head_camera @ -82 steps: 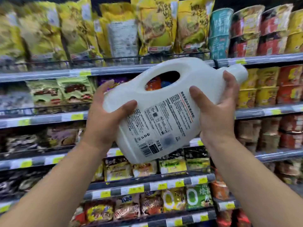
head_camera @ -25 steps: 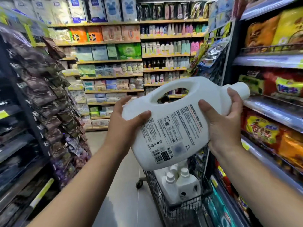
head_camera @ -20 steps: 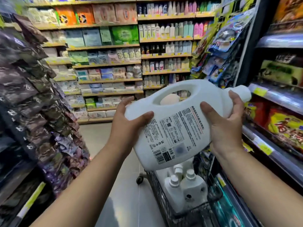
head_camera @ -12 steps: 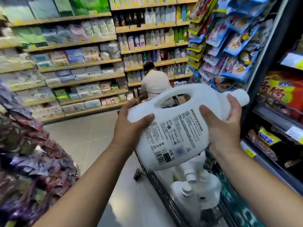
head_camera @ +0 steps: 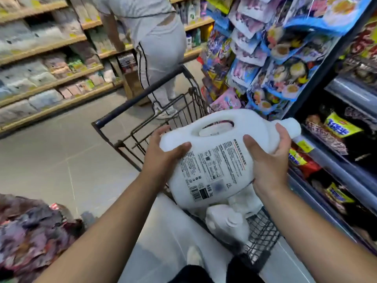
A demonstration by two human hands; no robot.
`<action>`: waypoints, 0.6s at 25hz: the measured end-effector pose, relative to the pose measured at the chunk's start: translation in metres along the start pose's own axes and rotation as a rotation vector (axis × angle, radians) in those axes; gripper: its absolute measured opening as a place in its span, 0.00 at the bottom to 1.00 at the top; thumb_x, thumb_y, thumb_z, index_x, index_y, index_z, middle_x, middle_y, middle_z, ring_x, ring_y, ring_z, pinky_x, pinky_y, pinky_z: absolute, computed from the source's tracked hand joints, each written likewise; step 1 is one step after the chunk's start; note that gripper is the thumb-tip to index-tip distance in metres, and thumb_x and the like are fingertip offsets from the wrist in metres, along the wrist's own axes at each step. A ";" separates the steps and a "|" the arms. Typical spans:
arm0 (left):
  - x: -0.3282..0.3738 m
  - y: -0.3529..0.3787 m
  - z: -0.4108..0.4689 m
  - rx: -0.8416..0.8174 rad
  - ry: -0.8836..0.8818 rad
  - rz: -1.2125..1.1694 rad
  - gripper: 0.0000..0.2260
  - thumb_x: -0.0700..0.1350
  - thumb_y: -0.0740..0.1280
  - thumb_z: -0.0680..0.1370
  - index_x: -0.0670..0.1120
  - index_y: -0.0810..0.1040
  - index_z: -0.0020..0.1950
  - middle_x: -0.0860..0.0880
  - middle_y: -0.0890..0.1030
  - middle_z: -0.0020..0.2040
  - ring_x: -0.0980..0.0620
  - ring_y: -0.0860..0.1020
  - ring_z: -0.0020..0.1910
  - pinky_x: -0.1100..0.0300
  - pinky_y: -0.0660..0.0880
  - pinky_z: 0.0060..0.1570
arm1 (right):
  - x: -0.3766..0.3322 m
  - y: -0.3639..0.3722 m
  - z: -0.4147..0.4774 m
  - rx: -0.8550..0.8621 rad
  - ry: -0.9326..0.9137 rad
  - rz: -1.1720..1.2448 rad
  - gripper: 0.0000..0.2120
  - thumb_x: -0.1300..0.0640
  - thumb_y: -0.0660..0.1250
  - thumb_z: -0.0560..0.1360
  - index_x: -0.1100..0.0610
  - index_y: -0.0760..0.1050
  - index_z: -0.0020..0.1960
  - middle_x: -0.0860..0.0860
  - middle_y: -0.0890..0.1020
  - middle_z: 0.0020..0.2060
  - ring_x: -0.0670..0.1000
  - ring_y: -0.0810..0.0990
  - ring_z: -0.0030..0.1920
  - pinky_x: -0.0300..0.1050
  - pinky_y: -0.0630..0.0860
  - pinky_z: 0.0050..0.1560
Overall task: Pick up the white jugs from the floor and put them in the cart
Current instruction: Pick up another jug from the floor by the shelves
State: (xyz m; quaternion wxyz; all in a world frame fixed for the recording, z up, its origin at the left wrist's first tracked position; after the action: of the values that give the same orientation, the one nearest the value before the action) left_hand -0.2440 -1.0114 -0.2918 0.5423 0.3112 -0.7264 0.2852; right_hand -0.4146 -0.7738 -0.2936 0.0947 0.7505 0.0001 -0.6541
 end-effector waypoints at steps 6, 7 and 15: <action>-0.046 0.024 0.052 -0.076 -0.112 0.056 0.28 0.42 0.77 0.71 0.55 0.69 0.67 0.53 0.74 0.57 0.47 0.81 0.49 0.51 0.83 0.43 | 0.061 -0.005 0.030 0.102 0.048 0.008 0.35 0.58 0.77 0.68 0.43 0.64 0.68 0.47 0.76 0.62 0.44 0.78 0.60 0.43 0.75 0.60; -0.056 0.026 0.060 -0.085 -0.134 0.058 0.28 0.41 0.76 0.71 0.54 0.69 0.67 0.53 0.74 0.56 0.47 0.81 0.49 0.50 0.83 0.43 | 0.071 -0.003 0.034 0.106 0.050 0.003 0.35 0.58 0.77 0.68 0.44 0.64 0.68 0.47 0.76 0.62 0.44 0.77 0.60 0.41 0.75 0.59; -0.109 0.028 0.108 -0.109 -0.236 0.045 0.27 0.40 0.77 0.71 0.53 0.71 0.66 0.48 0.74 0.59 0.40 0.83 0.50 0.43 0.83 0.45 | 0.116 0.009 0.054 0.132 0.043 -0.115 0.35 0.53 0.77 0.68 0.40 0.62 0.67 0.43 0.74 0.63 0.37 0.75 0.60 0.38 0.74 0.59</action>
State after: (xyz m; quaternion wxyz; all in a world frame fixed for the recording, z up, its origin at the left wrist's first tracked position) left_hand -0.3074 -1.0585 -0.4264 0.4626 0.2960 -0.8065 0.2188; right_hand -0.4493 -0.8050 -0.4129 0.0071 0.7676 0.0023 -0.6409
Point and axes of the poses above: each hand's wrist, its own z-axis towards the middle knuckle, its own y-axis out of the palm, x = y × z, the point moved 10 cm from there along z, towards the middle knuckle
